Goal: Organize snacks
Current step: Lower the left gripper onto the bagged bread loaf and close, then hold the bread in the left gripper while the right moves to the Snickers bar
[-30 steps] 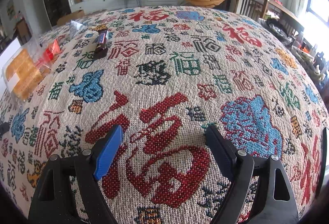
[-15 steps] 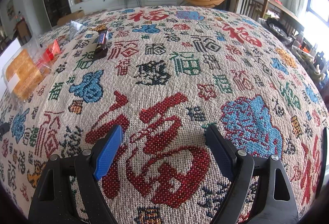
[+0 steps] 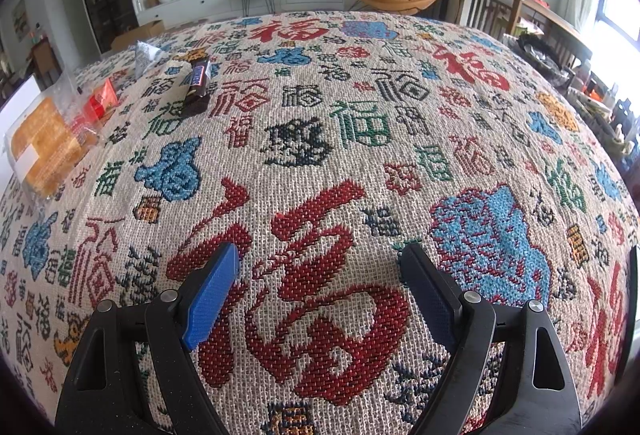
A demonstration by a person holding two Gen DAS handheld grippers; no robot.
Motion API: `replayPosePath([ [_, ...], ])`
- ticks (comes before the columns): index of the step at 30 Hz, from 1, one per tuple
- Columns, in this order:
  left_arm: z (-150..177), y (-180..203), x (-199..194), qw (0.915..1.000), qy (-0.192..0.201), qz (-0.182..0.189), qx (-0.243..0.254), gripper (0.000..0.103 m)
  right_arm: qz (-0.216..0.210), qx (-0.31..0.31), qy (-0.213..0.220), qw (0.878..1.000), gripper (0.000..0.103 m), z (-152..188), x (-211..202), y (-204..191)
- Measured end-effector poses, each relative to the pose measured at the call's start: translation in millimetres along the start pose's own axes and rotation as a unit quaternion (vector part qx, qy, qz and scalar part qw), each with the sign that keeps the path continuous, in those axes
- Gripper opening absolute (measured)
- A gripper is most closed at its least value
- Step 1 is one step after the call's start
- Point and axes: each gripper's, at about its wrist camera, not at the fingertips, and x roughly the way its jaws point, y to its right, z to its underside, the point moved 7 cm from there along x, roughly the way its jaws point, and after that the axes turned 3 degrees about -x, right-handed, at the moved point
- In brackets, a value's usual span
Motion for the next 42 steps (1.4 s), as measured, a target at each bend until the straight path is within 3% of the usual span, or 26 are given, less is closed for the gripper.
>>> replayPosePath([
  [2,-10.3,26.9,9.2,0.9944,-0.006,-0.021,0.103,0.103,0.0,0.0,0.0,1.0,0.086,0.0,0.1,0.1],
  [4,-9.5,50.3,24.3,0.9789,-0.021,-0.052,0.197,0.103,0.0,0.0,0.0,1.0,0.086,-0.1,0.2,0.1],
  [5,-11.0,54.4,34.2,0.9729,-0.029,-0.068,0.219,0.103,0.0,0.0,0.0,1.0,0.086,-0.1,0.2,0.1],
  [8,-3.0,51.2,69.4,0.9672,-0.079,-0.09,0.224,0.103,0.0,0.0,0.0,1.0,0.086,-0.1,0.3,0.1],
  [11,1.9,33.5,96.4,0.9556,-0.095,-0.156,0.231,0.103,0.0,0.0,0.0,1.0,0.086,-0.1,0.3,0.0],
  [13,3.1,23.0,104.8,0.9565,-0.106,-0.163,0.218,0.103,0.0,0.0,0.0,1.0,0.086,-0.2,0.3,0.0],
  [15,3.6,11.5,103.5,0.9701,-0.106,-0.136,0.171,0.097,0.0,0.0,0.0,1.0,0.086,-0.2,0.4,0.0],
  [16,1.8,2.4,98.7,0.9771,-0.099,-0.125,0.141,0.075,0.0,0.0,0.0,1.0,0.086,-0.2,0.4,-0.1],
  [18,1.7,-14.1,88.0,0.9895,-0.09,-0.085,0.074,0.073,-0.001,0.001,0.0,1.0,0.086,-0.2,0.5,-0.2],
  [20,7.9,-30.5,71.9,0.995,-0.086,-0.047,0.017,0.071,0.0,0.0,0.0,1.0,0.086,-0.2,0.5,-0.1],
  [23,29.8,-50.6,34.4,0.9965,-0.073,-0.033,-0.024,0.071,0.0,0.0,0.0,1.0,0.086,-0.2,0.5,-0.2],
  [28,75.5,-93.6,-17.9,0.9915,-0.057,-0.055,-0.103,0.072,0.0,0.0,0.0,1.0,0.086,-0.3,0.6,-0.2],
  [31,99.0,-115.5,-11.6,0.9859,-0.062,-0.078,-0.135,0.072,0.0,0.0,0.0,1.0,0.086,-0.3,0.7,-0.2],
  [35,110.4,-127.2,11.2,0.9834,-0.052,-0.065,-0.161,0.094,-0.001,0.001,0.0,1.0,0.086,-0.4,0.5,-0.3],
  [38,117.1,-133.9,33.7,0.9795,-0.063,-0.069,-0.178,0.101,-0.001,0.001,0.0,1.0,0.086,-0.5,0.5,-0.2],
  [39,114.7,-133.6,33.6,0.9816,-0.048,-0.079,-0.167,0.103,-0.001,0.001,0.0,1.0,0.086,-0.5,0.4,-0.2],
  [42,114.2,-130.3,36.6,0.9821,-0.05,-0.099,-0.152,0.103,-0.001,0.001,0.0,1.0,0.086,-0.5,0.4,-0.1],
])
